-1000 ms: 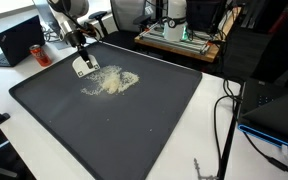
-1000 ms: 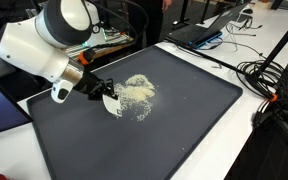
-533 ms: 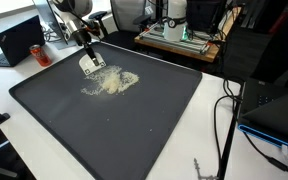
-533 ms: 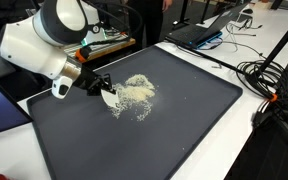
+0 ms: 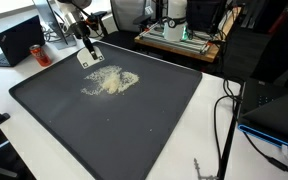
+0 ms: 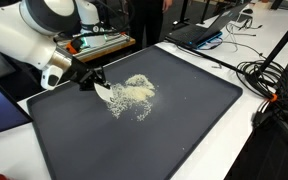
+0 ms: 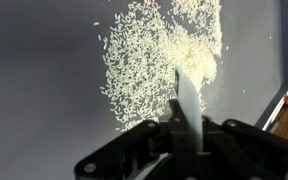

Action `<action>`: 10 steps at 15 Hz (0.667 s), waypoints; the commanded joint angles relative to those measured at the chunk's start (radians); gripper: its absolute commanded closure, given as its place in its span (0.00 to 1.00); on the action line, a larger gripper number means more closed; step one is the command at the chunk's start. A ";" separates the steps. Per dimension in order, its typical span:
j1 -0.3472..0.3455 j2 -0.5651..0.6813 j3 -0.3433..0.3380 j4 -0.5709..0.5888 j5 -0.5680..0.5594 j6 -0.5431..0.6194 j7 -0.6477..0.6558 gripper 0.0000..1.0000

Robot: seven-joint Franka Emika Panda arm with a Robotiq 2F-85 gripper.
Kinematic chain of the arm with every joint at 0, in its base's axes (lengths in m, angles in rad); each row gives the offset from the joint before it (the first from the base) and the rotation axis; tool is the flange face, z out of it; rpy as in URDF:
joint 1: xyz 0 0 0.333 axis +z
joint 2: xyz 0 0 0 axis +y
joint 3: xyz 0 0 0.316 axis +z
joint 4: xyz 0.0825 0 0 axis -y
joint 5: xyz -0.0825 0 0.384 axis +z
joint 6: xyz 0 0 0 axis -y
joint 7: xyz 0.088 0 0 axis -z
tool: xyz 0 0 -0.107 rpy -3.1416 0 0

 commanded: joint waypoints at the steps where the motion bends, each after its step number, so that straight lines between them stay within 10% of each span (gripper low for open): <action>1: 0.027 -0.140 -0.048 -0.104 -0.055 0.008 -0.037 0.99; 10: 0.184 -0.458 -0.054 -0.313 -0.333 0.197 0.004 0.99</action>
